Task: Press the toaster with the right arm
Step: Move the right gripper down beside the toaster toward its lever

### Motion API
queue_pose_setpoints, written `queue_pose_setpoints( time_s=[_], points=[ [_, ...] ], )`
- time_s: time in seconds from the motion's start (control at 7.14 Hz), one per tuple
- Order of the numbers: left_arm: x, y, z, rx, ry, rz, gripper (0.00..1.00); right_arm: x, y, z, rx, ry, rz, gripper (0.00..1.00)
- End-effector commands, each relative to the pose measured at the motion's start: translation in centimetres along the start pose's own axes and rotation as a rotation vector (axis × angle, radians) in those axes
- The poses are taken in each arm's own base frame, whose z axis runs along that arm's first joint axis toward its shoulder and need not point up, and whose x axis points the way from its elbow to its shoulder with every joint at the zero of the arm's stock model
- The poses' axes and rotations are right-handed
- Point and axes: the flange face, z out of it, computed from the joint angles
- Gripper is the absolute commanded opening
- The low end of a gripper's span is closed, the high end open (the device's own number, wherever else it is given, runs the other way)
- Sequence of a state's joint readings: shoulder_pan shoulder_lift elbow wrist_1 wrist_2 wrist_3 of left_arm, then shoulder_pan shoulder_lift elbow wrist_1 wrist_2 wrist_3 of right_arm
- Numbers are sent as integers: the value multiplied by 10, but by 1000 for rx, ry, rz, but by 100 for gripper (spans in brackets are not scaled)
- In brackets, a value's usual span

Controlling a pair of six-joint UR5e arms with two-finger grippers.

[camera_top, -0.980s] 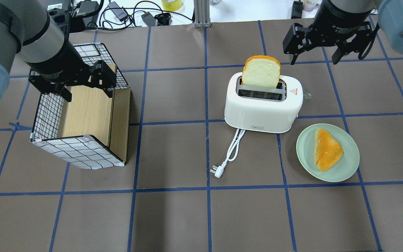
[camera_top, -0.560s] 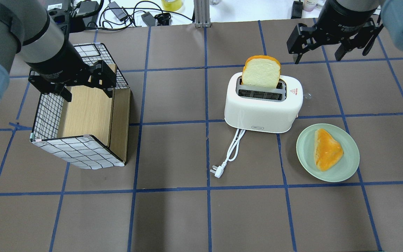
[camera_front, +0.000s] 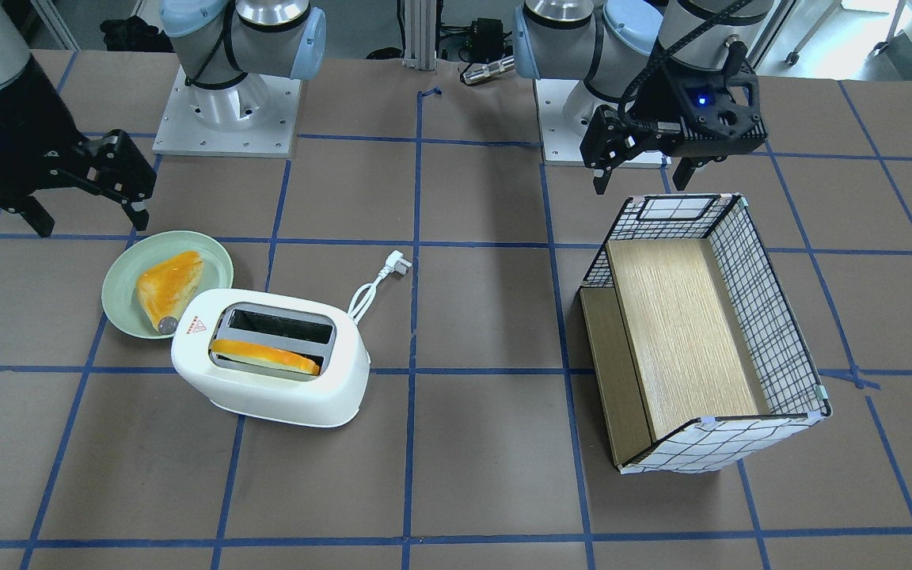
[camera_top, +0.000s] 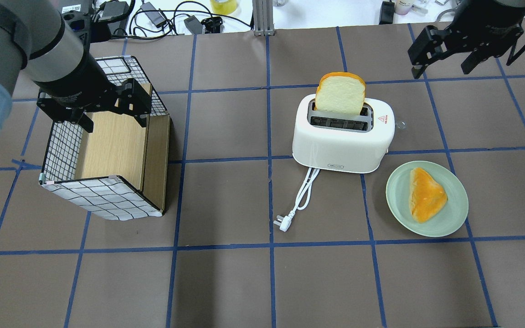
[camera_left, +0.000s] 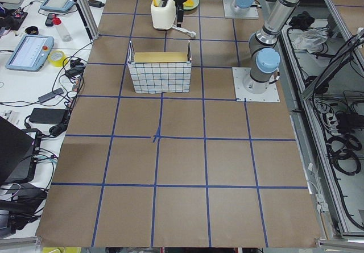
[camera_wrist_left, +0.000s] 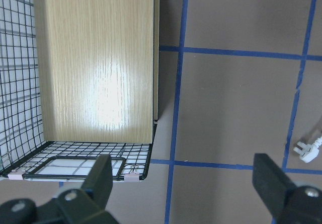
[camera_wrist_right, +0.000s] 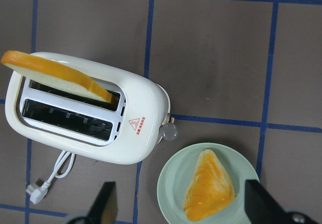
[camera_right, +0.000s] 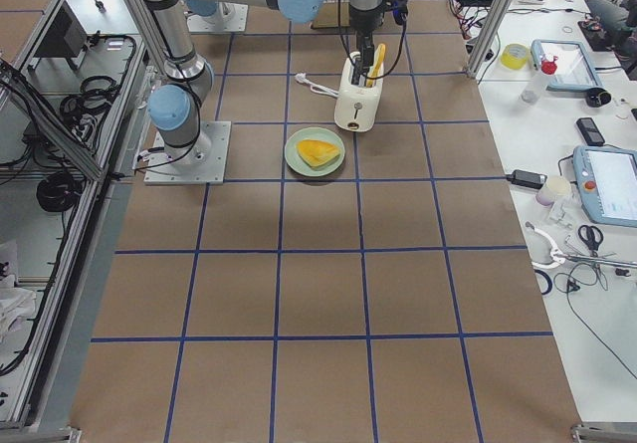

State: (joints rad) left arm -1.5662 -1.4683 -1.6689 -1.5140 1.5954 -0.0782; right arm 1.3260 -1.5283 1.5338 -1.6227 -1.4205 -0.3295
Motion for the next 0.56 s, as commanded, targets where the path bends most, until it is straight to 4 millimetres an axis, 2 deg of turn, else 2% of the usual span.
queue_pose_setpoints(
  time_s=[0.0,0.14,0.28,0.42],
  points=[
    [0,0,1,-1,0,0,100,39,-8,22,-1,-165,-7,41],
    [0,0,0,0,0,0,100,54,-13,38,-13,-239,-27,22],
    [0,0,1,-1,0,0,100,68,-19,52,-11,-297,-3,9],
    [0,0,0,0,0,0,100,75,-24,59,6,-356,19,0]
  ],
)
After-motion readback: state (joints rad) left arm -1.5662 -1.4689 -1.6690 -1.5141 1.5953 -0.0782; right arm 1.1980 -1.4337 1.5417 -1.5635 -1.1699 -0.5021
